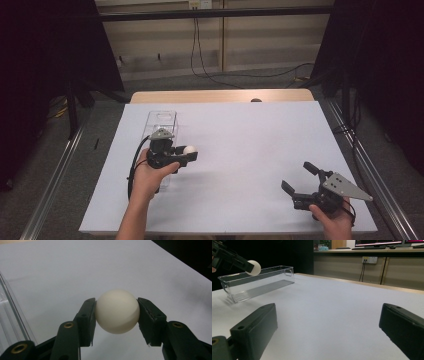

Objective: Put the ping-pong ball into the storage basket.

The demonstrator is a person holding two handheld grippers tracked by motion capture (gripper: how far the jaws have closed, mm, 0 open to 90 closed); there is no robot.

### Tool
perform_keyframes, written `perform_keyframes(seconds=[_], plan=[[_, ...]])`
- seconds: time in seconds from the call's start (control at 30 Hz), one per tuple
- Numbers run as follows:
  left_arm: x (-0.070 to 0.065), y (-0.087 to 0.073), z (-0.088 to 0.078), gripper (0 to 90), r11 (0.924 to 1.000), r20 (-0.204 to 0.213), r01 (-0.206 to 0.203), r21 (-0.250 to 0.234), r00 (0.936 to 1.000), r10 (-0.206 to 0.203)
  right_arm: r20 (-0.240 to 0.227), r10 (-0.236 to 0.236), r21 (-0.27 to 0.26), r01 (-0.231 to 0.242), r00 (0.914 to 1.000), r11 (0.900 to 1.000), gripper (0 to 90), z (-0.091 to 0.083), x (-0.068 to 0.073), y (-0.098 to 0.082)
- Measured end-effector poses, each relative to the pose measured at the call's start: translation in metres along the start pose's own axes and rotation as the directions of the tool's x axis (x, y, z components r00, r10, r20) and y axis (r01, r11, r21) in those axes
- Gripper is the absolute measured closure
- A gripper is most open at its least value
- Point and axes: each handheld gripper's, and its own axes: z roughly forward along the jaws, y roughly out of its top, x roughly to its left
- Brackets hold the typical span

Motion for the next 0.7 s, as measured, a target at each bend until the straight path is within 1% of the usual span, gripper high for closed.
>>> perform_keyframes(seconds=[0.23,0.27,0.4,0.47,0.6,0.63,0.67,0.7], plan=[[0.001,0.0,-0.0012,51.1,1.0,-0.007,0.002,0.002,1.0,-0.002,-0.001,0.001,0.001,-0.001,1.0,1.0,1.3,0.0001,0.0,-0.0001],[0.0008,0.0,-0.0012,51.1,1.0,-0.005,0.007,-0.001,1.0,-0.007,0.002,0.002,0.0,-0.002,1.0,1.0,1.3,0.0,0.0,0.0],[0.0025,0.0,-0.0028,51.1,1.0,0.002,-0.001,-0.001,1.0,0.001,0.006,0.003,-0.004,-0.003,1.0,1.0,1.3,-0.0001,0.0001,0.0001],[0.0028,0.0001,-0.0033,51.0,1.0,0.001,-0.002,-0.001,1.0,0.002,0.003,-0.004,-0.004,0.004,1.0,1.0,1.3,0.0,0.0,0.0],[0.0025,0.0,-0.0034,51.1,0.9999,-0.003,0.01,-0.011,0.9999,-0.01,-0.005,-0.002,0.001,0.002,1.0,1.0,1.2,0.0,0.0001,-0.0001],[0.0035,0.0,-0.0042,51.1,0.9999,0.003,0.008,-0.007,1.0,-0.008,-0.006,-0.002,0.001,0.002,1.0,1.0,1.2,0.0,0.0001,-0.0001],[0.0042,0.0001,-0.005,51.1,1.0,-0.003,0.006,-0.005,1.0,-0.006,0.0,0.002,-0.003,-0.002,1.0,1.0,1.2,0.0002,0.0004,0.0],[0.0049,0.0001,-0.0058,51.1,1.0,-0.002,0.004,-0.006,1.0,-0.004,-0.003,0.002,0.001,-0.002,1.0,1.0,1.2,0.0001,0.0004,0.0]])
